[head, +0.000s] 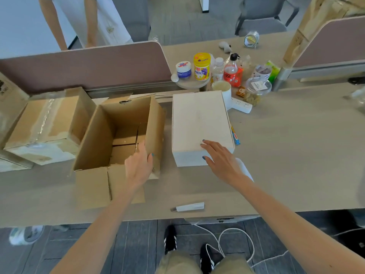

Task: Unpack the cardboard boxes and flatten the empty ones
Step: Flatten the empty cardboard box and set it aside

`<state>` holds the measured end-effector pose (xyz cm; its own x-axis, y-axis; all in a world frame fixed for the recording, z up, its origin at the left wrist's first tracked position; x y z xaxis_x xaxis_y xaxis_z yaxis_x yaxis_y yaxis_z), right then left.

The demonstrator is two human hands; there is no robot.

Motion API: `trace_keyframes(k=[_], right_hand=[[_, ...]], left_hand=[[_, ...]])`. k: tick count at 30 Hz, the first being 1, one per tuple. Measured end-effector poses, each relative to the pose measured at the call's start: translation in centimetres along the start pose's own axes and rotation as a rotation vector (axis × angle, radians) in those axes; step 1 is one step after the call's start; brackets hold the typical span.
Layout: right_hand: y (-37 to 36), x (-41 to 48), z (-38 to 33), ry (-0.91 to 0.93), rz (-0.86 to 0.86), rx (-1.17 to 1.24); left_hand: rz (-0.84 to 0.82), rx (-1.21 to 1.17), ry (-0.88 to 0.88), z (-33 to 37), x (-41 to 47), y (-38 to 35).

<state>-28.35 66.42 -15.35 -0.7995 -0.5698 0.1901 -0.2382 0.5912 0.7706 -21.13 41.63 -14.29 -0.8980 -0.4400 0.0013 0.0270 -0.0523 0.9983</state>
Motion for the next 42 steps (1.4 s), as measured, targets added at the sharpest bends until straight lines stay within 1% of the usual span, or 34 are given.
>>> trace_keyframes(k=[3,8,12,14,17,19,22,24,27,29,34,39,42], right_hand=[[-0.1,0.4,-0.8,-0.026,0.008,0.054],[-1.2,1.4,-2.3,-0.106,0.002,0.214],[-2.4,2.3,-2.8,-0.291,0.029,0.550],[-3.3,2.8,-3.4,-0.365,0.005,0.660],[-5.1,3.2,-4.4,-0.492,-0.053,0.813],[-6.3,3.4,-5.1,-0.556,-0.087,0.870],[-7.8,3.5,-6.4,-0.648,-0.077,0.996],[-9.3,3.5,-7.9,-0.707,-0.098,1.152],[-11.0,3.8,-11.0,-0.761,-0.190,1.351],[-11.4,4.1,-11.4,-0.773,-0.140,1.429],[-9.6,4.6,-10.8,-0.707,0.100,1.363],[-9.4,4.8,-11.5,-0.670,0.178,1.302],[-9.7,5.1,-12.1,-0.652,0.221,1.246]], left_hand=[[0.076,-0.056,-0.025,-0.8,-0.4,3.0],[0.174,-0.215,0.056,-4.5,-0.6,7.3],[0.244,-0.408,0.055,-6.8,-1.2,11.3],[0.260,-0.545,0.039,-7.9,-1.5,13.0],[0.213,-0.784,0.043,-9.9,-1.5,14.1],[0.188,-0.971,0.068,-11.3,-1.3,14.5],[0.151,-1.226,0.121,-13.6,-0.7,14.6],[0.105,-1.344,0.158,-15.2,-0.3,13.8],[0.001,-1.510,0.192,-16.9,-0.2,11.9],[-0.040,-1.544,0.211,-17.9,-0.1,10.7],[-0.078,-1.620,0.205,-19.6,0.4,7.8],[-0.254,-1.767,0.303,-20.9,0.6,2.3],[-0.313,-1.755,0.320,-22.5,1.3,0.9]])
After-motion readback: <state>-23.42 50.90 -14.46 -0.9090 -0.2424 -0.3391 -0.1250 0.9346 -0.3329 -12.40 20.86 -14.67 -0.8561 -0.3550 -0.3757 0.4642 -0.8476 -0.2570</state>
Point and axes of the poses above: each hand's wrist, its own x-axis towards the middle knuckle, its own y-axis out of the back of the hand, z = x × y, the point moved 10 cm from there along x, towards the middle knuckle, and after that the axes turned 12 degrees about x, right-handed, at the moved point
